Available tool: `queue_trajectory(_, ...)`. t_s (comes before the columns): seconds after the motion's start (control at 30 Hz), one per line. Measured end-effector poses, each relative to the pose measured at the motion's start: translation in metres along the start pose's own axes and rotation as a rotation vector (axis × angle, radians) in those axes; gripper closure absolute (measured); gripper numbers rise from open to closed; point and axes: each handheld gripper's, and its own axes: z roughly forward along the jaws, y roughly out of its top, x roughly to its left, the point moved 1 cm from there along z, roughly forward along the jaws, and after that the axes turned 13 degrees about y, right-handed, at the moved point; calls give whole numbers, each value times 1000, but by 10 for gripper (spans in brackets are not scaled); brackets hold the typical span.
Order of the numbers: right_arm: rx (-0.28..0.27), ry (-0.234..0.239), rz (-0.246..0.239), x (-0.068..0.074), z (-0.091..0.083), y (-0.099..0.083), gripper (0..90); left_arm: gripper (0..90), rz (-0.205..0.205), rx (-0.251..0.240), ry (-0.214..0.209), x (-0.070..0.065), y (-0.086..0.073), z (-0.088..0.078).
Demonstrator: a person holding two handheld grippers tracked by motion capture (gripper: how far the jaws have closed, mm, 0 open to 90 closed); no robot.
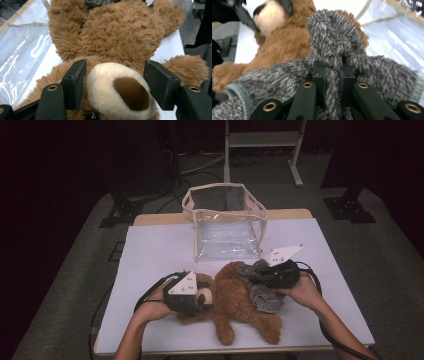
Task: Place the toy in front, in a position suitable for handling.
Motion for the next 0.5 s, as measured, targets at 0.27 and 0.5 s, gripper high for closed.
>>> queue_trajectory(0.27, -6, -2, 47, -3, -13, -19, 788, 359, -44, 8, 15, 10, -5, -11)
queue_trajectory(0.5, -20, -31, -28, 3, -15, 11, 788, 360, -19, 34, 2, 5, -6, -3)
